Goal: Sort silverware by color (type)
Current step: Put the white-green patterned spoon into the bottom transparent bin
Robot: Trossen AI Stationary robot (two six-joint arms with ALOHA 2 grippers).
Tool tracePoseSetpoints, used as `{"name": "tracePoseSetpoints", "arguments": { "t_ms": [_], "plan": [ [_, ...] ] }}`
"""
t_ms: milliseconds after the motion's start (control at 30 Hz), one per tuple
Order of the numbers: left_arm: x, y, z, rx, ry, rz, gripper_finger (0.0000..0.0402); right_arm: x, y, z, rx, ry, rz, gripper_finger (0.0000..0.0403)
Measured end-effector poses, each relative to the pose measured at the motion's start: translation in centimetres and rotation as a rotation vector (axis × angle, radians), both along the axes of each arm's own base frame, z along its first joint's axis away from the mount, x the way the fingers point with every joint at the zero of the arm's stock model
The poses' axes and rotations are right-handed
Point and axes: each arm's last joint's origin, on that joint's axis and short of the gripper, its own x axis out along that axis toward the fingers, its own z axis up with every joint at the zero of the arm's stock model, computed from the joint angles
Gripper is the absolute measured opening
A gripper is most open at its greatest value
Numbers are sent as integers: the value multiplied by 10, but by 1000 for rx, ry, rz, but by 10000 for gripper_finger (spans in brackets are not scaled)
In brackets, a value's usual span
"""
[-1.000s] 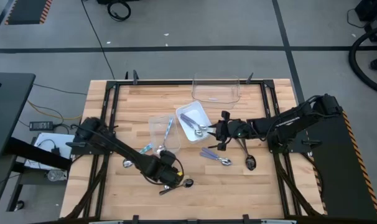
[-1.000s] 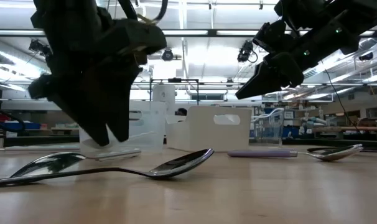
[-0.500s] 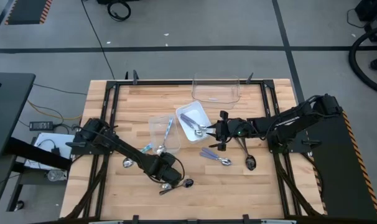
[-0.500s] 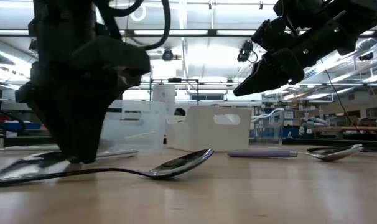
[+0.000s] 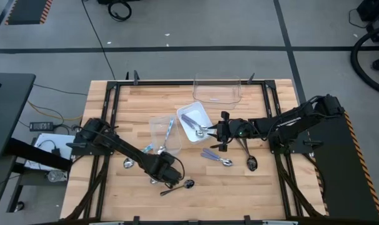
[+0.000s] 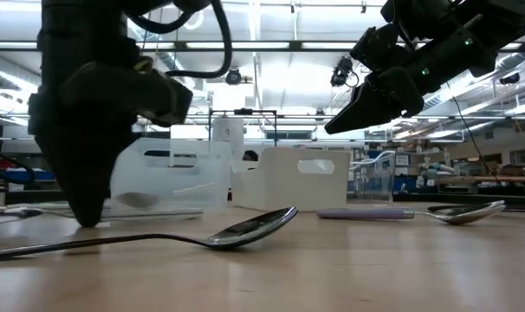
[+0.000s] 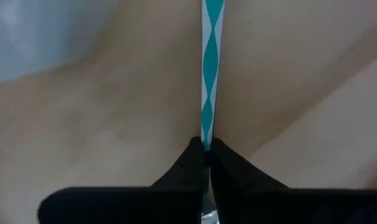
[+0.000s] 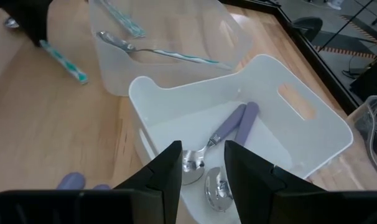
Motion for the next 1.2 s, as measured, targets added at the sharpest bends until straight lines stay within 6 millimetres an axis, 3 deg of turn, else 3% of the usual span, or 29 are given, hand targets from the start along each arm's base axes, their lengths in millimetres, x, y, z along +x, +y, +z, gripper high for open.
{"name": "tracePoseSetpoints", "arguments": {
  "t_ms": [633, 1200],
  "plan": [
    [-5, 5, 42, 85, -187, 8, 14, 0, 0, -1, 15, 4, -8, 130],
    [-19, 25, 101, 299, -427, 52, 13, 0, 2, 0, 23, -1, 10, 130]
  ]
}}
